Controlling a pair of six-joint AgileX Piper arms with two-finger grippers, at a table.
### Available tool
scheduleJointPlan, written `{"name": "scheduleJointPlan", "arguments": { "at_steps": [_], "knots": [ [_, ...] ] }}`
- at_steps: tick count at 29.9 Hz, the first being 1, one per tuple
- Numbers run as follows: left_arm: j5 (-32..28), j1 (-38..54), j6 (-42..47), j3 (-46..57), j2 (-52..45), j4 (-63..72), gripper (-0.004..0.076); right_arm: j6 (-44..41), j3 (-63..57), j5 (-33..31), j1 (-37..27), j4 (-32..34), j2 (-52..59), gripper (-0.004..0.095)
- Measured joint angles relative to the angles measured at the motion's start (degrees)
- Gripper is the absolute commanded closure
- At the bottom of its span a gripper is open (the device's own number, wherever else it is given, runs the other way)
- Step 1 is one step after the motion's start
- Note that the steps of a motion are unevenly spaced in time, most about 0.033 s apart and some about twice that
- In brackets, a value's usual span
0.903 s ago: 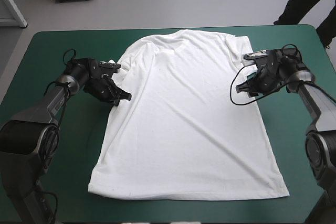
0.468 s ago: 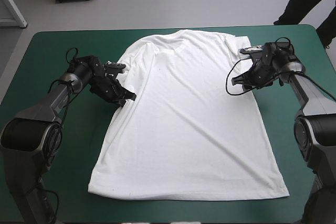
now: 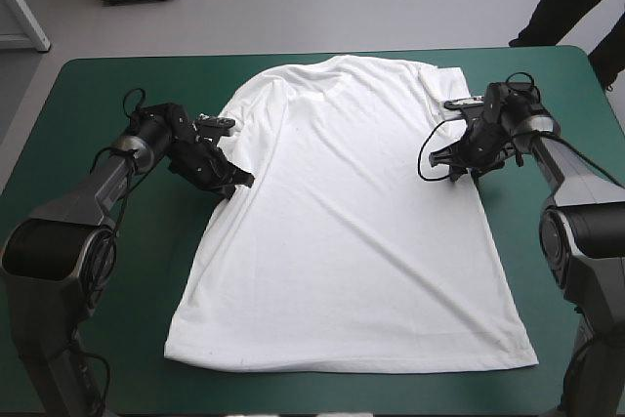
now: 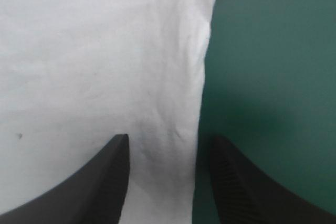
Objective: Fold the cloth
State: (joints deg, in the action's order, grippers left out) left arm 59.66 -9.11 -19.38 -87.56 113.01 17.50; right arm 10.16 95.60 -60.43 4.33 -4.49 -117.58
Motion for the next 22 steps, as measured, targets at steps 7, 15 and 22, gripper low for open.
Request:
{"name": "scheduleJointPlan", "arguments": {
  "at_steps": [7, 15, 22],
  "knots": [
    [0.25, 0.0, -0.39, 0.0, 0.0, 0.0, 0.0746, 0.45, 0.43, -0.81, -0.56, 0.23, -0.52, 0.0921],
    [0.66, 0.0, -0.39, -0.25, 0.07, 0.07, 0.0746, 1.11, 0.5, -1.22, -0.56, -1.61, -0.58, 0.092],
    [4.22, -0.27, -0.39, -3.04, -1.76, -0.63, 0.0746, 1.34, 0.5, -1.72, 0.3, -2.93, -0.01, 0.092]
  ]
}}
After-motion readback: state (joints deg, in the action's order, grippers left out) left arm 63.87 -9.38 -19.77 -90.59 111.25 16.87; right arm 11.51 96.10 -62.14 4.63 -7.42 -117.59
